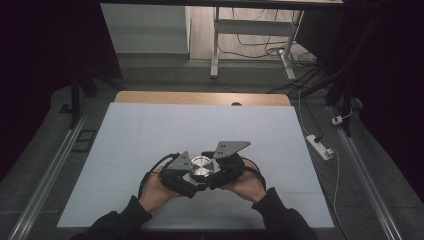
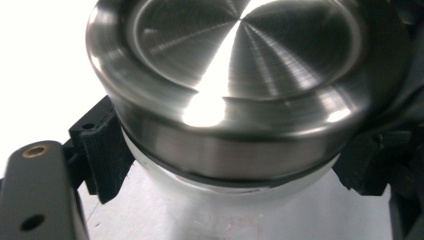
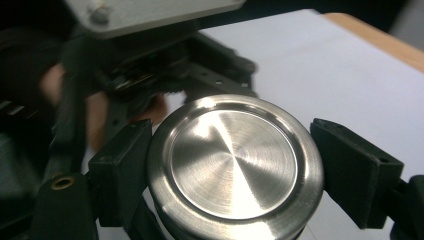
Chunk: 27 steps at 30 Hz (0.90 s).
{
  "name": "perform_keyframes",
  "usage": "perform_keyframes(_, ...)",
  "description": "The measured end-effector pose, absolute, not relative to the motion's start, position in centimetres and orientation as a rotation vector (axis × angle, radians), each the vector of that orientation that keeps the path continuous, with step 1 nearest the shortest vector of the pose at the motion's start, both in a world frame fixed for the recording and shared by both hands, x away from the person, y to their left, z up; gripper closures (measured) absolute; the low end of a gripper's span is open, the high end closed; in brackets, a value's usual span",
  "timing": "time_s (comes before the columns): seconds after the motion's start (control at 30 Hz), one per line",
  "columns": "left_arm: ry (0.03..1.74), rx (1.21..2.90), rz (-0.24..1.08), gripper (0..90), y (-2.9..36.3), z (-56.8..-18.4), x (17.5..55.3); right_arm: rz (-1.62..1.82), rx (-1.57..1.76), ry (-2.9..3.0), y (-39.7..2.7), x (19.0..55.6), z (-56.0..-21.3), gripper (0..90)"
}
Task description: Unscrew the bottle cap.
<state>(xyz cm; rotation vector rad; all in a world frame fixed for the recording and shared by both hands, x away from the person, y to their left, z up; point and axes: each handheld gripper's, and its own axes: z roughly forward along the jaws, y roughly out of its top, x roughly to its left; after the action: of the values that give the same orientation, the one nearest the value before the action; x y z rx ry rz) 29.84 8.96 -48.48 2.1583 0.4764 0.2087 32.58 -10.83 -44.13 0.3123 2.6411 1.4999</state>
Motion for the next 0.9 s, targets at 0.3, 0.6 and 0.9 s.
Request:
perform_keyframes(0.3,0.388,2.163,0.161,15.8,8.4,-48.5,29.5,1.657,-0.089,2.810,-12.3,35.1,-44.4,19.1)
perform_keyframes(0.6,0.481,2.151,0.212,15.8,9.0,-48.4,29.8,1.584,0.331,2.697,-11.9,33.7,-43.3,1.8)
perform_keyframes(0.9,0.550,2.141,0.239,15.8,9.2,-48.4,30.0,1.399,0.625,2.544,-9.7,31.0,-44.3,10.7)
